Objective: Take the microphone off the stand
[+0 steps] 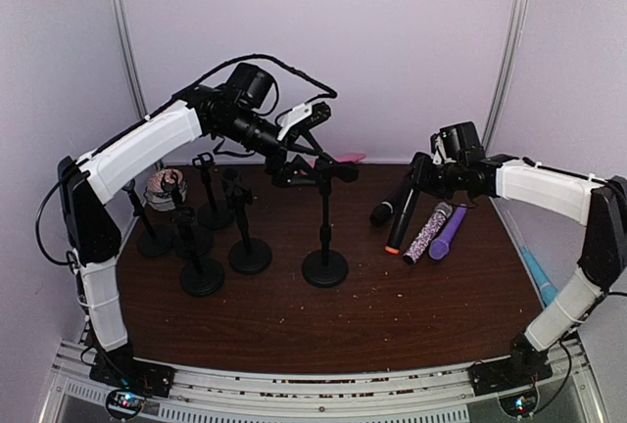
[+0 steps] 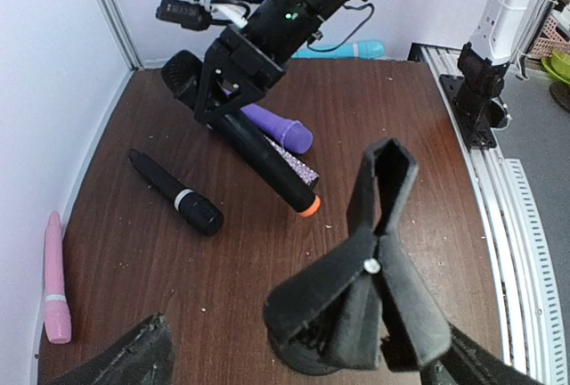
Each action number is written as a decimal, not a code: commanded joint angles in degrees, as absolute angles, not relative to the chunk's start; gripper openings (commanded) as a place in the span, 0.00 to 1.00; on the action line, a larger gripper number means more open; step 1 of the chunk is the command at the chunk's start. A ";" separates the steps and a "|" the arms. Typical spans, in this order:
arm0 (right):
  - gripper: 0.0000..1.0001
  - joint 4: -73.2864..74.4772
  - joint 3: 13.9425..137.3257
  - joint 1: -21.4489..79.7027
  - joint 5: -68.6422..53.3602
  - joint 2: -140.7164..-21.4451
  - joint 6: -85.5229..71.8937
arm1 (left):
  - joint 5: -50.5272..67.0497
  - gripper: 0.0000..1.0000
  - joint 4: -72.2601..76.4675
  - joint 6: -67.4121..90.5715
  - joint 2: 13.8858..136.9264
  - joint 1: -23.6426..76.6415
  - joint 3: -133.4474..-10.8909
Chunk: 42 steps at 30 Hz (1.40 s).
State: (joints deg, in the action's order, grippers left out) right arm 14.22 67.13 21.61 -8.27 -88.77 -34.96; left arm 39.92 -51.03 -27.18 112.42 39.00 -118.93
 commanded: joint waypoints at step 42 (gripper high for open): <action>1.00 15.41 76.86 18.01 4.48 -90.93 -39.00 | 34.74 0.98 -46.80 -22.11 100.73 34.74 -107.65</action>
